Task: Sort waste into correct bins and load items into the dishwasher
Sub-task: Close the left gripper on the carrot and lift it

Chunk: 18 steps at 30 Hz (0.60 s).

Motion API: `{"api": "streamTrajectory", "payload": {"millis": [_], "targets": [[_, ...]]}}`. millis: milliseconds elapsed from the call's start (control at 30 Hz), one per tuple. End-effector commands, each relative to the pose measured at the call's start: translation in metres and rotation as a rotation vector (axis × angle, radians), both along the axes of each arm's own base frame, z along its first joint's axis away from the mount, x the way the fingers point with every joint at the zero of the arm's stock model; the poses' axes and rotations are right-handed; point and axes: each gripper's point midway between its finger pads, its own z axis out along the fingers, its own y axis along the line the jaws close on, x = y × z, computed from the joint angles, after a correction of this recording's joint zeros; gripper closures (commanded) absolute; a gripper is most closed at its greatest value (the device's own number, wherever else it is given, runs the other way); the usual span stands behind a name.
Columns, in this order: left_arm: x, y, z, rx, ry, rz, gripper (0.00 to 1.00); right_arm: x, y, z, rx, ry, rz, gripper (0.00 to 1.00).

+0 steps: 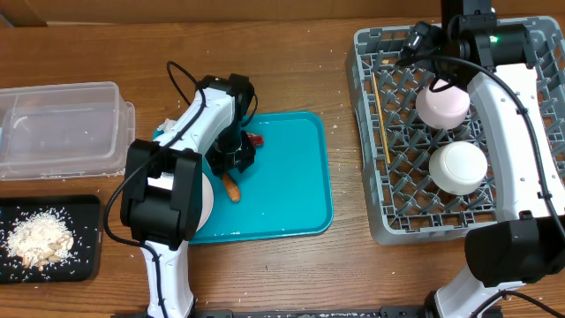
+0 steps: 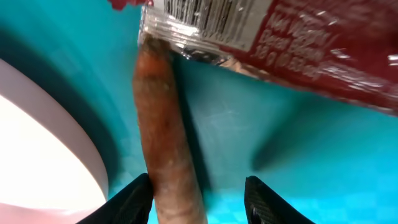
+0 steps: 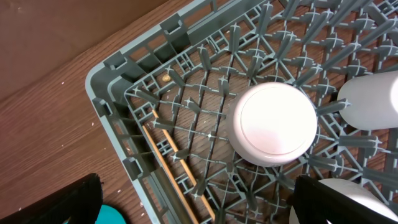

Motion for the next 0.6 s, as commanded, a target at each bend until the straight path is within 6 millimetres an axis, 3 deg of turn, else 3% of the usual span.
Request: {"api": "streamTrajectory", "payload": {"millis": [0, 100, 133, 233, 433, 567], "targets": [[-0.006, 0.001, -0.007, -0.003, 0.008, 0.022, 0.50, 0.001, 0.000, 0.006, -0.005, -0.019, -0.003, 0.00], [-0.010, 0.000, -0.014, -0.008, 0.015, 0.023, 0.50, 0.001, 0.000, 0.006, -0.005, -0.019, -0.003, 0.00], [-0.012, 0.001, -0.016, -0.008, 0.017, 0.023, 0.43, 0.001, 0.000, 0.006, -0.005, -0.019, -0.003, 0.00], [-0.012, -0.002, -0.019, -0.022, 0.014, 0.025, 0.37, 0.001, 0.000, 0.006, -0.005, -0.019, -0.003, 0.00], [-0.015, -0.014, -0.019, -0.078, 0.026, 0.000, 0.44, 0.001, 0.000, 0.006, -0.005, -0.019, -0.003, 0.00], [-0.021, -0.027, -0.022, -0.106, 0.036, -0.027, 0.43, 0.001, 0.000, 0.006, -0.005, -0.019, -0.003, 0.00]]}}
